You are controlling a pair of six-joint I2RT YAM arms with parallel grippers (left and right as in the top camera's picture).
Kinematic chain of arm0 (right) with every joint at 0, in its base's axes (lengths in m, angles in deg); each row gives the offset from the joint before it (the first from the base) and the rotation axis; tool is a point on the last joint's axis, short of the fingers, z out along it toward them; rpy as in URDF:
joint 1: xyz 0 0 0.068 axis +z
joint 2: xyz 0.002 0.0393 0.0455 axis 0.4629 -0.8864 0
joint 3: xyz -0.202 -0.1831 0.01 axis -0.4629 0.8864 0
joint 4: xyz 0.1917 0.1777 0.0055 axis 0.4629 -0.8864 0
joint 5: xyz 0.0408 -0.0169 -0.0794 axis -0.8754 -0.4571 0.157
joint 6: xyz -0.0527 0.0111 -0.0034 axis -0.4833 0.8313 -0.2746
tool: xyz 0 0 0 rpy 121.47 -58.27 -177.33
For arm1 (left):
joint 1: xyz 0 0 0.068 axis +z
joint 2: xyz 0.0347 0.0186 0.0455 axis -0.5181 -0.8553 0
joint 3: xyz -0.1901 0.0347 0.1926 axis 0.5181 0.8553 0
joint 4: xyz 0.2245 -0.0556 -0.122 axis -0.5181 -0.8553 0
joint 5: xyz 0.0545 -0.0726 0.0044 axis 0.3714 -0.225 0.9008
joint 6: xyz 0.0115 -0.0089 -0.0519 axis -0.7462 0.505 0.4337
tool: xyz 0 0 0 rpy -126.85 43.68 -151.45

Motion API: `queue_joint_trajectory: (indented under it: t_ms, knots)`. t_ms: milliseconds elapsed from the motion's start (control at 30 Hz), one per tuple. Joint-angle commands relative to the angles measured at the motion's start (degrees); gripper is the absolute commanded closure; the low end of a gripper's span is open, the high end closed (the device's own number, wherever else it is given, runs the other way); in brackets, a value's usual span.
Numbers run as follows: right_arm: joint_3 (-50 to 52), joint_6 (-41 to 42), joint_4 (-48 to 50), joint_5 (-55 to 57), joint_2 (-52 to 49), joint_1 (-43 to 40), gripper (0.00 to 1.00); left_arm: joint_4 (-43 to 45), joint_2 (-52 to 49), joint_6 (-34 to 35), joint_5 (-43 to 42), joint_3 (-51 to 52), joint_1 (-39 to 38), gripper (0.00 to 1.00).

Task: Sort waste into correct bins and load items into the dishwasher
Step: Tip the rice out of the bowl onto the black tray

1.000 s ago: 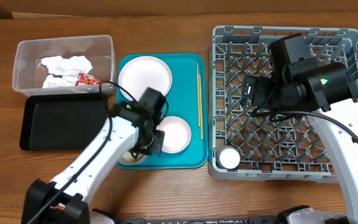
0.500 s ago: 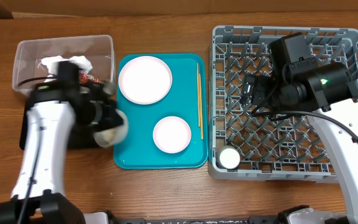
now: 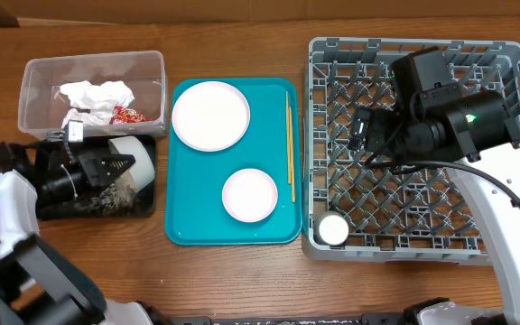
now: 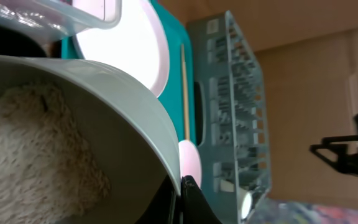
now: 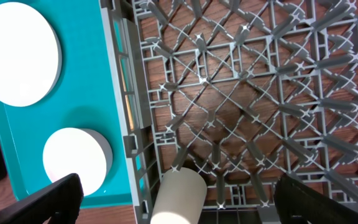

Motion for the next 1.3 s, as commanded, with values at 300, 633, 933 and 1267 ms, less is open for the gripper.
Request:
queue_joint_trajectory:
  t_ms: [300,633,933,1267]
  knots:
    - [-0.7,-0.2,0.4,0.5,0.0,0.1,0.0,-1.0,-14.4,-4.2,-24.0,0.5,1.7,0.96]
    - [-0.7,0.1,3.4,-2.7,0.0,0.1,0.0,-2.2,-14.4,-0.8,-23.5,0.5,1.7,0.96]
    - [-0.7,0.0,3.4,-2.7,0.0,0.1,0.0,-2.2,-14.4,4.1,-23.4,0.5,2.6,0.96]
    - [-0.7,0.0,2.6,-2.7,0.0,0.1,0.0,-4.3,-14.4,10.8,-24.2,0.5,3.7,0.96]
